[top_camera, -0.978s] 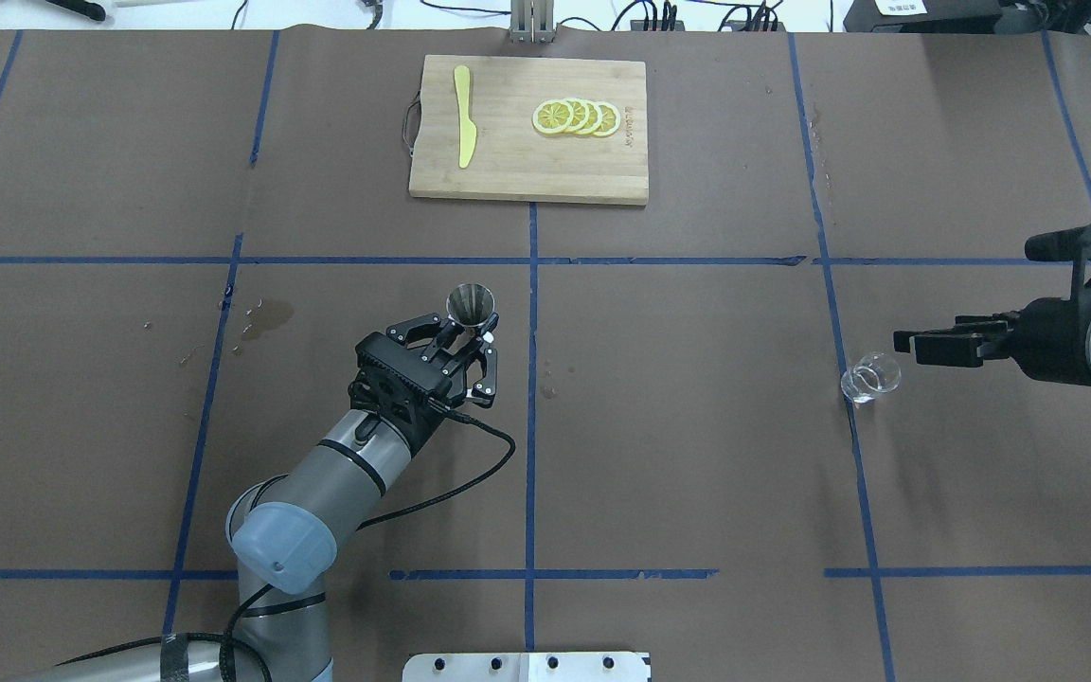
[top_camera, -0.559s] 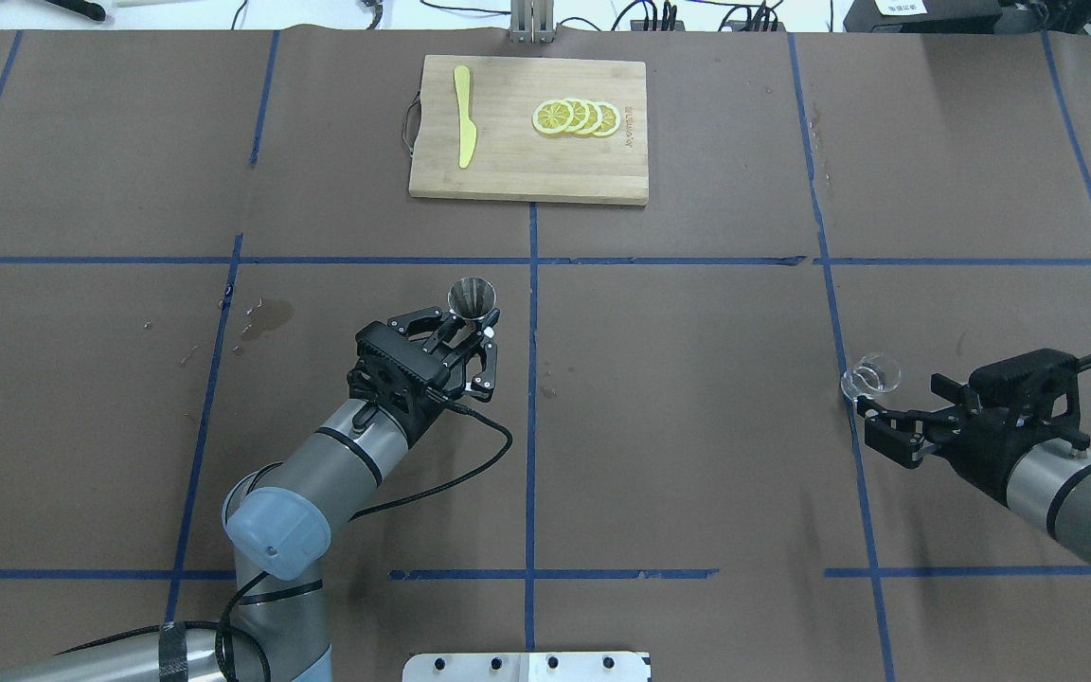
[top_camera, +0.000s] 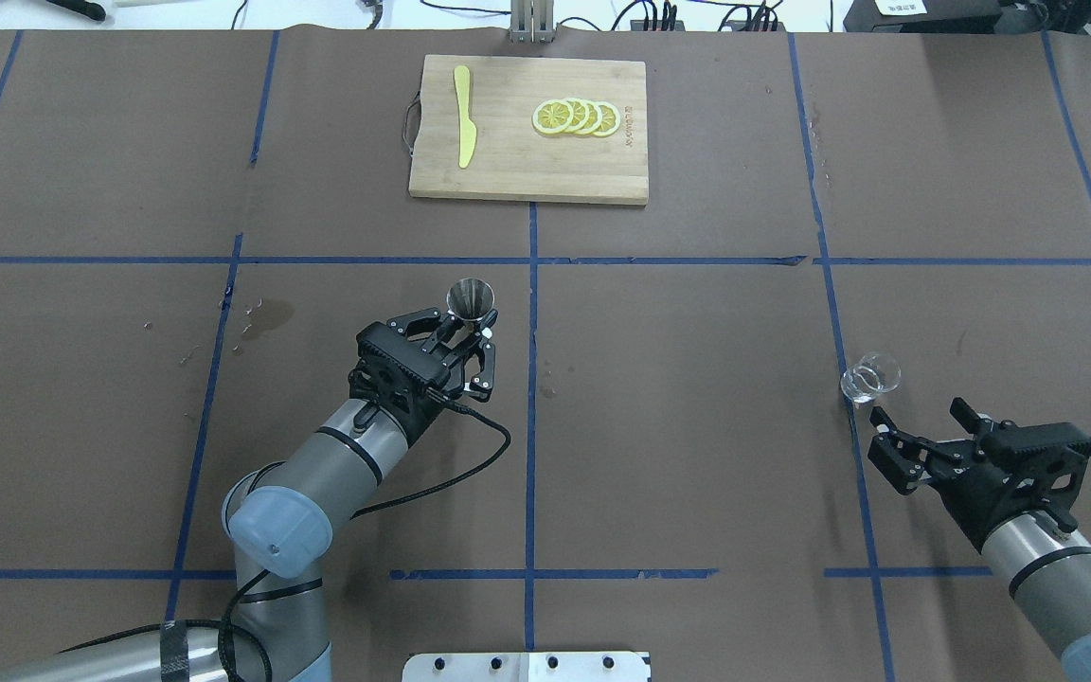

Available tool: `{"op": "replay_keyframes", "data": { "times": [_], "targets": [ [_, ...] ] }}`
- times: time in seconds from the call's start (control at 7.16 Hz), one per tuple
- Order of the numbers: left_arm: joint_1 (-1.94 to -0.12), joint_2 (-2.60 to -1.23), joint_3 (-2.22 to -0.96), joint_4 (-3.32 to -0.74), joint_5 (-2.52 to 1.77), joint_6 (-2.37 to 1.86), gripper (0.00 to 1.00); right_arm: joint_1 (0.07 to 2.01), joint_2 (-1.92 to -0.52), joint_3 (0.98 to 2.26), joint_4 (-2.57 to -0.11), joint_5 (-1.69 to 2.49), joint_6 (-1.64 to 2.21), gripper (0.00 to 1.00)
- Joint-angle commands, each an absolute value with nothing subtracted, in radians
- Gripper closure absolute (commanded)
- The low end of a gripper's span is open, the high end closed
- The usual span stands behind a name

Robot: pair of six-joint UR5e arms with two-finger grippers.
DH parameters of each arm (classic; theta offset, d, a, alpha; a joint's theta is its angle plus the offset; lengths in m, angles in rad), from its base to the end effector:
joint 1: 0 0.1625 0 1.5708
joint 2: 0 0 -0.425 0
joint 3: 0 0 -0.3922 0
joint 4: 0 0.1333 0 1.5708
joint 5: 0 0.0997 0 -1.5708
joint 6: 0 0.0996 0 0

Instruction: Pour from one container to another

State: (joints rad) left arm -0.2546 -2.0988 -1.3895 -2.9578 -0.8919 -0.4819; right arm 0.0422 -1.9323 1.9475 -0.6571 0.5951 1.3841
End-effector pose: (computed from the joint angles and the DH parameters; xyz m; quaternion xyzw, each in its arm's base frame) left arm 0.5732 -0.3515 0.2854 0.6160 0.4285 0.0152 0.6608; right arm -0.3368 -0.2302 0.5076 0.4615 -0.3452 0.1524 0.8029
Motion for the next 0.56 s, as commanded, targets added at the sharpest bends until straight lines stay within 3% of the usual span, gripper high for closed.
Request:
{"op": "replay_keyframes", "data": {
  "times": [0.0, 0.42],
  "targets": [
    [-0.255, -2.109, -1.387, -2.958, -0.907, -0.482, 1.0, 0.008, -1.918, 1.899, -0.658, 0.493, 1.48, 0.01],
    [-0.256, -2.112, -1.387, -2.959, -0.908, -0.482, 1.0, 0.008, -1.8, 1.757, -0.653, 0.41, 1.522, 0.02]
  ]
}}
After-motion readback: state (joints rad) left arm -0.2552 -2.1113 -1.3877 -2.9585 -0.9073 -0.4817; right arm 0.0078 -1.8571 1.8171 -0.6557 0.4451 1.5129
